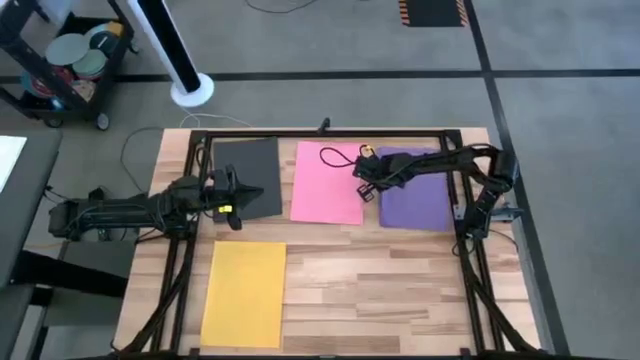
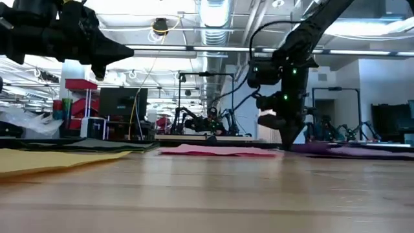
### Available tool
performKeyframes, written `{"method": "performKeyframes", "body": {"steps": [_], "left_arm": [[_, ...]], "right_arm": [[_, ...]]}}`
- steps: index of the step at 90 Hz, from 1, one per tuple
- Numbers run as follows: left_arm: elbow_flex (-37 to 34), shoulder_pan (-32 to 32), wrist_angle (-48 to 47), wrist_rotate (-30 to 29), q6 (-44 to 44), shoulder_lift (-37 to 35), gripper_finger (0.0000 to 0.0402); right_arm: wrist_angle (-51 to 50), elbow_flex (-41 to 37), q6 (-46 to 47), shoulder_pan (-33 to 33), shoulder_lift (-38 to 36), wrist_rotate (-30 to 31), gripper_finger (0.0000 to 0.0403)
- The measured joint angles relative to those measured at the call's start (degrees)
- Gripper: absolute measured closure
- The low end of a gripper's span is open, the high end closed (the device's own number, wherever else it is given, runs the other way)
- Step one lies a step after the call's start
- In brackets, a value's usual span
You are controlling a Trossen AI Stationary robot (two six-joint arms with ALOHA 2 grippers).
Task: Organize paper
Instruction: Stack the purple paper on top of the purple paper, then put the black paper to the bottom right of the table
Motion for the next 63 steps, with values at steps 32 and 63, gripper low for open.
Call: {"method": "performKeyframes", "body": {"steps": [32, 63], "left_arm": [[0.00, 0.00, -0.03, -0.61, 0.22, 0.02, 0.0401], [0.00, 0.00, 0.01, -1.57, 0.24, 0.01, 0.0402]], "right_arm": [[1.50, 0.15, 2.22, -0.53, -4.76, 6.05, 0.0403], [13.68, 0.15, -0.86, -9.16, 2.94, -2.66, 0.0403]]}}
